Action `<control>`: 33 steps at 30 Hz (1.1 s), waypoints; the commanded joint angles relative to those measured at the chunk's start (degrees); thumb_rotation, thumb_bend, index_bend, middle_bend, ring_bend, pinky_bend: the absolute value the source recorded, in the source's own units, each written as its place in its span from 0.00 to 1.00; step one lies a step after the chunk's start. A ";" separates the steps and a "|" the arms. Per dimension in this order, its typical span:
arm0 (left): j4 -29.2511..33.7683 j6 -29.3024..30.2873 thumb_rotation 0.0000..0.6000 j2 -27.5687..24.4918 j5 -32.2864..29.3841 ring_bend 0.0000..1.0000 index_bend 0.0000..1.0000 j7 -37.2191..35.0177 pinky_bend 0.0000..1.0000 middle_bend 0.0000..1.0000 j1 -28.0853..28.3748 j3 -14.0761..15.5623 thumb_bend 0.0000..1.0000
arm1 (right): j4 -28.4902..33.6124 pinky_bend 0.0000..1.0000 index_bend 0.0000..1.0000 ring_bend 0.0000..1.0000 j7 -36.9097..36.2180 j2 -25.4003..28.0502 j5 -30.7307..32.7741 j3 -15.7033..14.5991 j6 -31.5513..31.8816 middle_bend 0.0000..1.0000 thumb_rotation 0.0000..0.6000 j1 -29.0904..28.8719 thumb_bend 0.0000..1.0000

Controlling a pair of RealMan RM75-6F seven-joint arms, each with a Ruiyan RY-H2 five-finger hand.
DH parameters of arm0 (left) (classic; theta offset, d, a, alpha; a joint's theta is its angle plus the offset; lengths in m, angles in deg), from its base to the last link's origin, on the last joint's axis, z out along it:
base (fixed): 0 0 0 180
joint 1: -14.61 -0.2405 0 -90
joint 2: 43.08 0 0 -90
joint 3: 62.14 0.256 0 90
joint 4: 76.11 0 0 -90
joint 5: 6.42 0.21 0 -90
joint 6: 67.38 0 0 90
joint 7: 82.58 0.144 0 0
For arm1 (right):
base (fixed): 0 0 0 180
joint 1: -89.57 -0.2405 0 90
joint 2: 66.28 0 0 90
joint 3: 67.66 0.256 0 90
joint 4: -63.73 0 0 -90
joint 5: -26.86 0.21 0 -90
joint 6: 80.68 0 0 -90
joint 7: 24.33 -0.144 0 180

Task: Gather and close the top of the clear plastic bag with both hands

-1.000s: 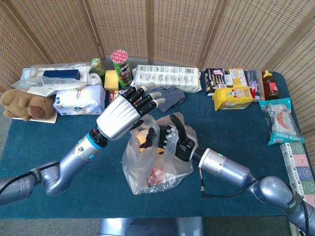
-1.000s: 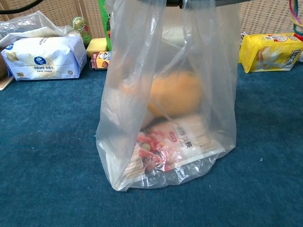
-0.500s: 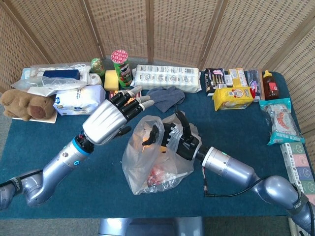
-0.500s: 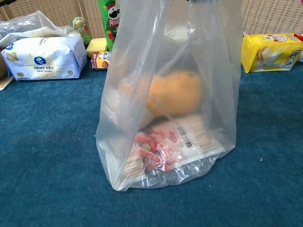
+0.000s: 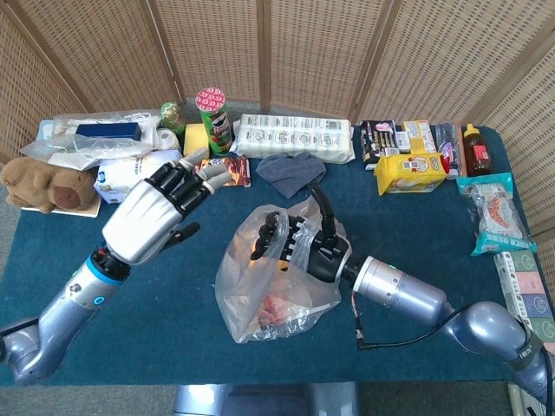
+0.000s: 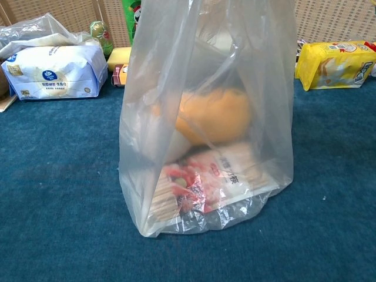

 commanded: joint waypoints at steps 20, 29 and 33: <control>3.28 8.29 1.00 -4.14 -1.43 0.06 0.09 4.34 0.24 0.20 -19.09 10.96 0.05 | 4.23 0.59 0.57 0.70 -2.08 0.77 2.33 5.55 5.14 0.64 0.57 5.10 0.22; -0.46 11.81 1.00 -0.97 -0.39 0.06 0.09 2.25 0.25 0.20 -28.13 17.72 0.05 | 5.11 0.64 0.61 0.75 -4.58 1.37 3.87 10.36 4.99 0.68 0.89 7.23 0.22; -1.67 13.49 1.00 -0.23 0.06 0.06 0.09 0.33 0.25 0.20 -31.36 19.41 0.05 | 5.74 0.64 0.61 0.75 -5.66 0.63 4.91 12.81 4.26 0.68 0.92 8.14 0.22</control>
